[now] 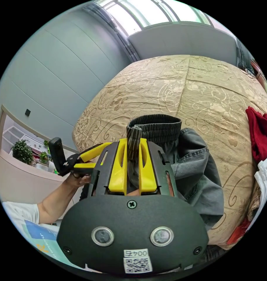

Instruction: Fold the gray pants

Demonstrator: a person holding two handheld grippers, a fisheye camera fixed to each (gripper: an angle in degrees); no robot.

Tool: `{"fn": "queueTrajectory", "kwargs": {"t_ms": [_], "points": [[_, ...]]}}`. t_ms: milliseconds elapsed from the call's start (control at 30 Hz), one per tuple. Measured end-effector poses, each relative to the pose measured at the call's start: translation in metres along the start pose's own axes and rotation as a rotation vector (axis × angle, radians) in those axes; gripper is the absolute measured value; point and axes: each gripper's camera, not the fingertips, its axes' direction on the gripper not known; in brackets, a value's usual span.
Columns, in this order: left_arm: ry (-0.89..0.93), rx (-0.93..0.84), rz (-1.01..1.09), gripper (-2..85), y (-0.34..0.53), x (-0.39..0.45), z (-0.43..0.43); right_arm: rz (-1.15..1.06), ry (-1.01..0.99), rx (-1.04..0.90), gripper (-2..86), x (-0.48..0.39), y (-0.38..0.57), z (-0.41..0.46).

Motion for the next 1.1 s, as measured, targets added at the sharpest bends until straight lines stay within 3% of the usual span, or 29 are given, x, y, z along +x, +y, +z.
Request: {"fn": "queueTrajectory", "kwargs": {"t_ms": [133,367,667,833,1100], "points": [[-0.198,0.019,0.156,23.7,-0.006,0.074,0.002,-0.033,0.088,-0.097,6.6,-0.026,-0.014,-0.002],[-0.336,0.023,0.230,25.1,0.007,0.140,0.003,-0.191,0.309,-0.213,6.4,-0.084,-0.026,-0.006],[-0.435,0.198,-0.012,21.0,0.018,0.144,-0.037,-0.214,0.454,-0.147,5.9,-0.112,-0.008,-0.027],[-0.425,0.235,-0.370,16.8,0.034,0.102,-0.060,-0.252,0.485,-0.177,5.8,-0.114,0.008,-0.015],[-0.471,0.221,-0.317,6.5,0.025,0.073,-0.091,-0.316,0.444,-0.089,9.7,-0.066,0.035,-0.042]]}}
